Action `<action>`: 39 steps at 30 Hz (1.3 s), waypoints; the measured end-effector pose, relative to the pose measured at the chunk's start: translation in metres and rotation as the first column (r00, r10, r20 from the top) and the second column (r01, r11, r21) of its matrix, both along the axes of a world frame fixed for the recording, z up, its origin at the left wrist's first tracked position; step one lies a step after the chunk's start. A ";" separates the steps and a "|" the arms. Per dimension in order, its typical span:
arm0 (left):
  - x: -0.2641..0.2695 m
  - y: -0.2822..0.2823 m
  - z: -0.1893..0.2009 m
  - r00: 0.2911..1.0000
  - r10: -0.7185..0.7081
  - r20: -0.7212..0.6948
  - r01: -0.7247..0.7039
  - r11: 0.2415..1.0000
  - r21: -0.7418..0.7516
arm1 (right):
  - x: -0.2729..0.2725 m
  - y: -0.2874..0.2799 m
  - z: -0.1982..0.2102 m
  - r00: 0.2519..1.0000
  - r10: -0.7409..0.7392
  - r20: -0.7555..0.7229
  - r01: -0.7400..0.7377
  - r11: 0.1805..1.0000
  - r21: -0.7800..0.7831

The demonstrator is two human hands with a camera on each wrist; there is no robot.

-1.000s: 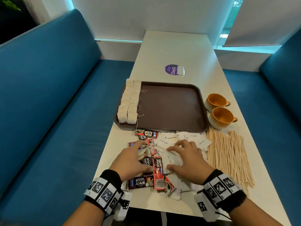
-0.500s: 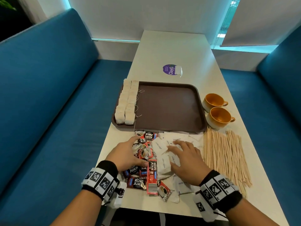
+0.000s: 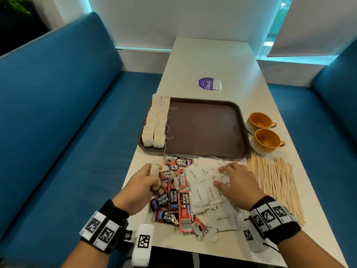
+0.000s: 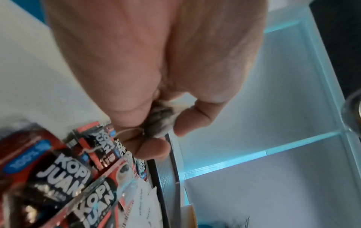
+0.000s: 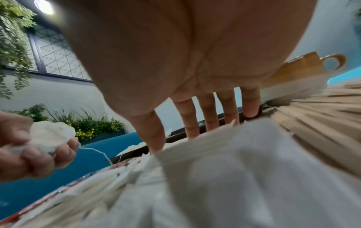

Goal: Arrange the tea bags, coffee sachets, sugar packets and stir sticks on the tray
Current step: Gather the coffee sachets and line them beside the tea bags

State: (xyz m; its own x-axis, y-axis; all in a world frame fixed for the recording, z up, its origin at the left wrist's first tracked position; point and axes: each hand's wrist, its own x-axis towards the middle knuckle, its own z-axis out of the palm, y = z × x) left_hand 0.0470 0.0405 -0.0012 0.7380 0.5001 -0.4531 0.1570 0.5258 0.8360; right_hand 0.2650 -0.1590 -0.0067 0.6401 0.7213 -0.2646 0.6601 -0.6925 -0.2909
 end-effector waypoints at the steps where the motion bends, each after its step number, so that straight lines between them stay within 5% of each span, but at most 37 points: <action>1: -0.002 -0.001 0.001 1.000 0.008 0.029 -0.007 0.999 -0.045 | -0.001 0.001 0.002 1.000 -0.011 0.003 0.011 1.000 0.012; 4: -0.007 -0.005 0.003 0.997 -0.011 0.077 0.018 0.995 -0.099 | -0.006 0.008 0.013 1.000 -0.009 -0.016 0.011 0.993 0.117; 9: -0.012 -0.012 0.000 0.990 -0.018 0.141 0.047 0.978 -0.204 | -0.033 0.038 0.041 0.947 0.160 -0.280 -0.030 0.908 0.418; 23: -0.025 -0.005 -0.004 0.981 0.111 0.160 -0.077 0.975 -0.207 | -0.063 0.100 0.028 0.760 0.203 -0.617 0.111 0.895 0.431; 33: -0.044 0.023 -0.030 0.951 0.301 0.076 -0.269 0.920 -0.286 | -0.025 0.170 0.030 0.808 0.101 -0.580 0.257 0.826 0.502; 39: -0.050 0.027 -0.035 0.960 0.255 0.113 -0.209 0.928 -0.309 | -0.002 0.215 0.003 0.878 0.120 -0.464 0.100 0.901 0.422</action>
State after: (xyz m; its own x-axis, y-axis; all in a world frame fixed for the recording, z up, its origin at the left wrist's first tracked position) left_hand -0.0032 0.0677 -0.0359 0.6873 0.5281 -0.4988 -0.1131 0.7561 0.6447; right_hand 0.2635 0.0564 -0.0033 0.5098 0.8371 -0.1986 0.3737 -0.4234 -0.8253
